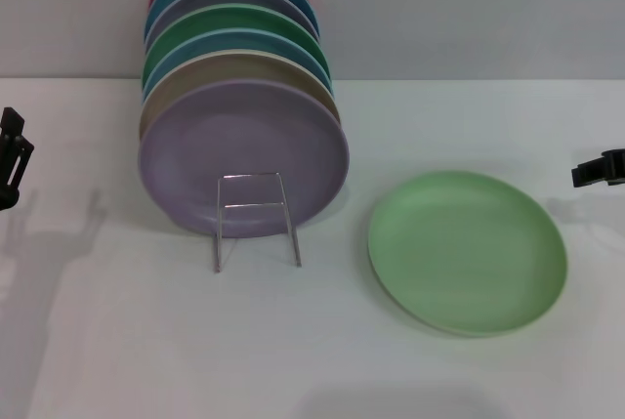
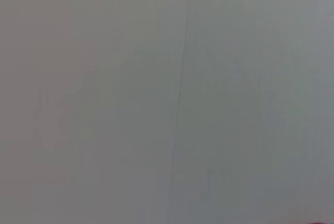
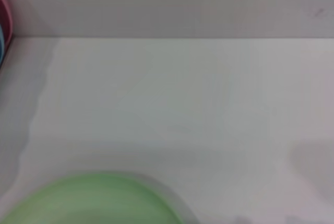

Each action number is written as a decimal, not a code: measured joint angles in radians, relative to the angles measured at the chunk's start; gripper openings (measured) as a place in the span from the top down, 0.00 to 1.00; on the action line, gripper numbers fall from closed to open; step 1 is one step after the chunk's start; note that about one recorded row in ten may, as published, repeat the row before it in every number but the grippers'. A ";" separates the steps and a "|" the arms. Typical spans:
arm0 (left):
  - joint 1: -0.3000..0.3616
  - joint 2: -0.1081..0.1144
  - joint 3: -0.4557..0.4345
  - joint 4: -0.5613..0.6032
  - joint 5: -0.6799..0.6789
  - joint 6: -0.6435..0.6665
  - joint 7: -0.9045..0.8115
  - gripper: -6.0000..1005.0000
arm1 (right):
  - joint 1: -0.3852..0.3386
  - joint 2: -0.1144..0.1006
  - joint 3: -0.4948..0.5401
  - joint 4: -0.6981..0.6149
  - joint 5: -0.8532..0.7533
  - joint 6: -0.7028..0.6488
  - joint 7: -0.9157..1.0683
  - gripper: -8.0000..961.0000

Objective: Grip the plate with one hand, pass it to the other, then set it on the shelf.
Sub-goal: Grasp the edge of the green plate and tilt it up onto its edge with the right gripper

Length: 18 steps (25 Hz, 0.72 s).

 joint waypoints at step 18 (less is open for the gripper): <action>0.010 0.001 -0.001 0.010 0.000 0.037 0.000 0.17 | 0.102 -0.022 -0.001 -0.188 -0.027 0.027 -0.008 0.51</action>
